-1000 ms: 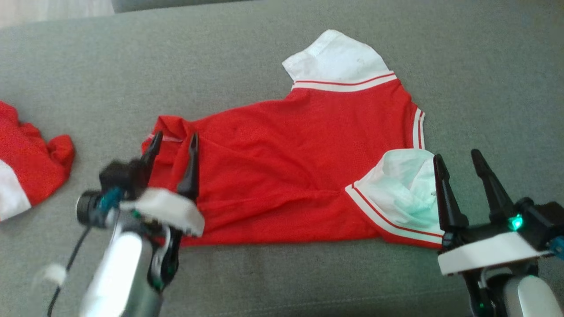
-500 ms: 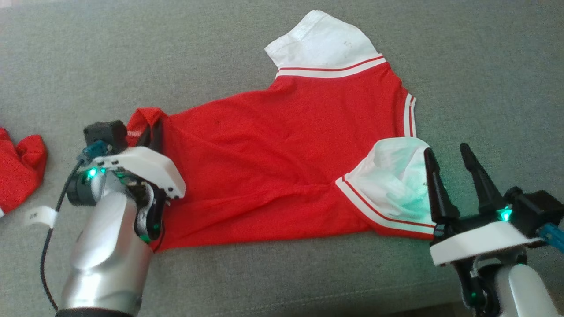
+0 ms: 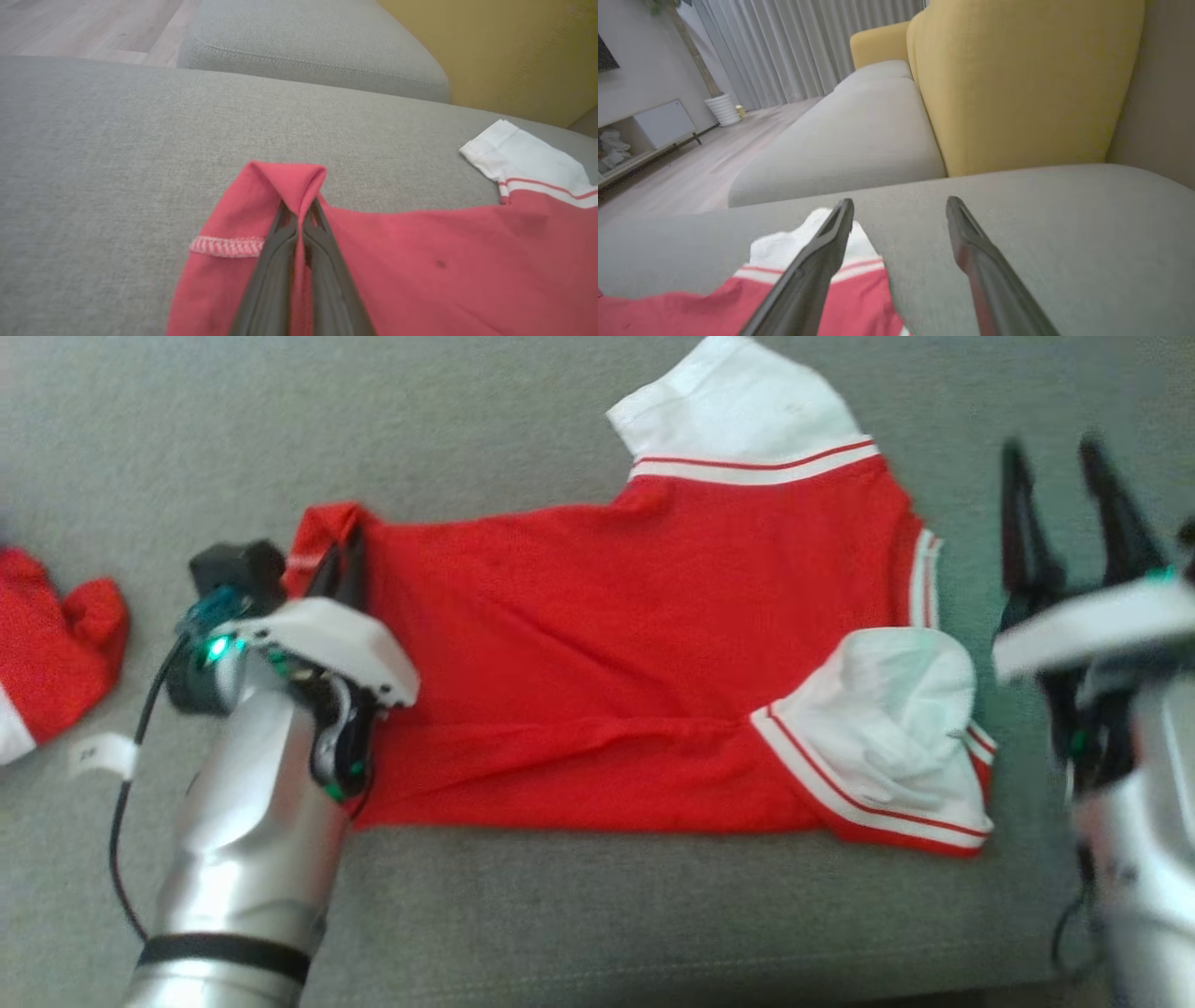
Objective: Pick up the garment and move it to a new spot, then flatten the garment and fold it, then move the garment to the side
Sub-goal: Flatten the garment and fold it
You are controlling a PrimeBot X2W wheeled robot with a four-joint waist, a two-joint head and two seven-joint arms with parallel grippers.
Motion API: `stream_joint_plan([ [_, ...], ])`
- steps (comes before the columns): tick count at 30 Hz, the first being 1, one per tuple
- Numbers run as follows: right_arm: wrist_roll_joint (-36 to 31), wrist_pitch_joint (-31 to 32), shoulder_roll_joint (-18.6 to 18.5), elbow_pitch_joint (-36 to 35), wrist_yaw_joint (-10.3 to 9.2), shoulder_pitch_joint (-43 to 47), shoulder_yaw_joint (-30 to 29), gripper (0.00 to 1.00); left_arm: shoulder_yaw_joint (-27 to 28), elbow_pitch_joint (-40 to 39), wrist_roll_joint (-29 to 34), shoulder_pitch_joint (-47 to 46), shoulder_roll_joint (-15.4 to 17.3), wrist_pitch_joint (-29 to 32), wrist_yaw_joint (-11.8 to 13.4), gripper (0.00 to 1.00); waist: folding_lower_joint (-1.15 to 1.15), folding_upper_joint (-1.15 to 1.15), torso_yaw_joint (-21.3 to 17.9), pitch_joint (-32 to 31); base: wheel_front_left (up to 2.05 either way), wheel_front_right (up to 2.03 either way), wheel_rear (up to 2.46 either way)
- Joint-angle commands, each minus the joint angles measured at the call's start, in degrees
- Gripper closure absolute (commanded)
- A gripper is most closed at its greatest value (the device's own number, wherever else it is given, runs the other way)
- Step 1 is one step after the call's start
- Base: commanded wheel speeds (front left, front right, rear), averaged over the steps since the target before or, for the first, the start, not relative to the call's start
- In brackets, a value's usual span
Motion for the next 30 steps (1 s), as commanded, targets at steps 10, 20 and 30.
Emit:
stream_joint_plan([
  [10,5.98,3.08,-9.14,21.15,0.43,-25.14,11.57,0.00,-6.90,0.23,-2.24,-9.83,-1.56,-1.54,-2.32,1.00,0.00,0.00,10.42,7.90,0.00,0.00,0.00],
  [20,11.33,7.16,-11.85,36.98,0.43,-36.55,24.67,0.00,-20.26,-0.38,-13.17,-13.82,-1.62,-4.26,1.20,1.00,0.00,0.00,13.87,9.93,0.00,0.00,0.00],
  [30,18.60,2.62,-13.52,37.24,0.43,-39.32,32.88,1.00,-21.35,2.77,-15.97,-14.71,-1.33,-6.02,2.86,1.00,0.00,0.00,11.78,9.22,0.00,0.00,0.00],
])
